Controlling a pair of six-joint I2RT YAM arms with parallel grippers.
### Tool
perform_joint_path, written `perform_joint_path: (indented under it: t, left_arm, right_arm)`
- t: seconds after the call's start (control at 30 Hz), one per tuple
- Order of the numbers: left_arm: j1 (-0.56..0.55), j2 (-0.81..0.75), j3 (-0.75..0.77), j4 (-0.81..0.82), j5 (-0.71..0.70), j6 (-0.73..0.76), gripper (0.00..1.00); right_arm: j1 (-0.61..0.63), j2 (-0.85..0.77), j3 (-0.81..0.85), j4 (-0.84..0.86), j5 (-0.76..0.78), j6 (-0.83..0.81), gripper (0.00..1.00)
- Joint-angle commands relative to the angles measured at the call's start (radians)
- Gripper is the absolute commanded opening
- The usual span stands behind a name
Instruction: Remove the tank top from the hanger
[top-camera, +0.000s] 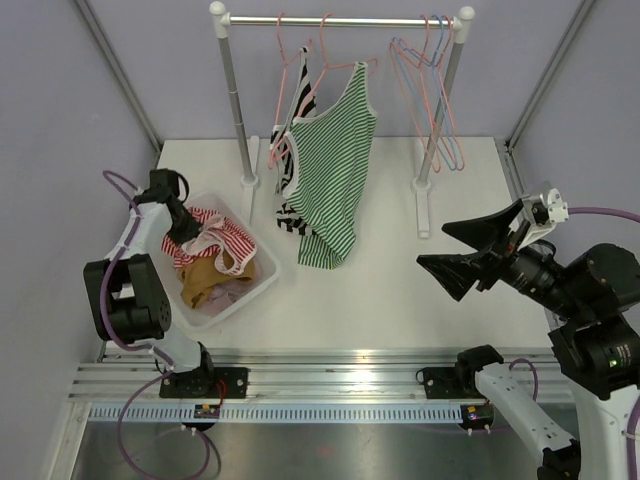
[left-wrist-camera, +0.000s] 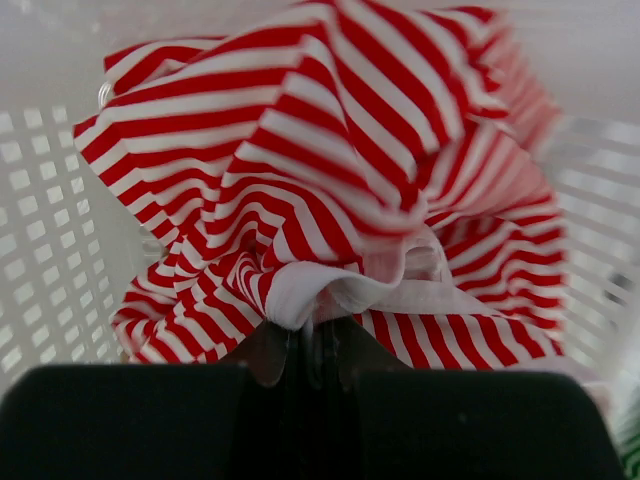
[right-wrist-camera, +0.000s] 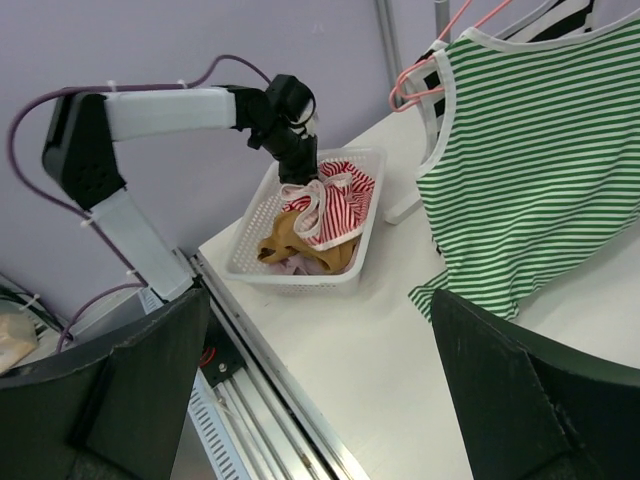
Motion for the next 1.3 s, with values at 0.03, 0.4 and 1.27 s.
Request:
perform_joint_path:
  t: [0.03, 0.4, 1.27]
  left_arm:
    - [0.067, 0.041, -0.092, 0.088, 0.04, -0.128, 0.0]
    - [0.066, -0.029, -0.001, 0.025, 0.098, -0.059, 0.43]
    - [-0.124, -0.948, -0.169, 0.141, 0.238, 0.182, 0.99]
  right_arm:
    - [-0.003, -0.006, -0.024, 0.113, -0.086, 0.059, 1.0]
    - [-0.003, 0.016, -0.15, 0.329, -0.092, 0.229, 0.99]
    - [0.348, 1.111, 0.692, 0.189, 0.923, 0.208, 0.99]
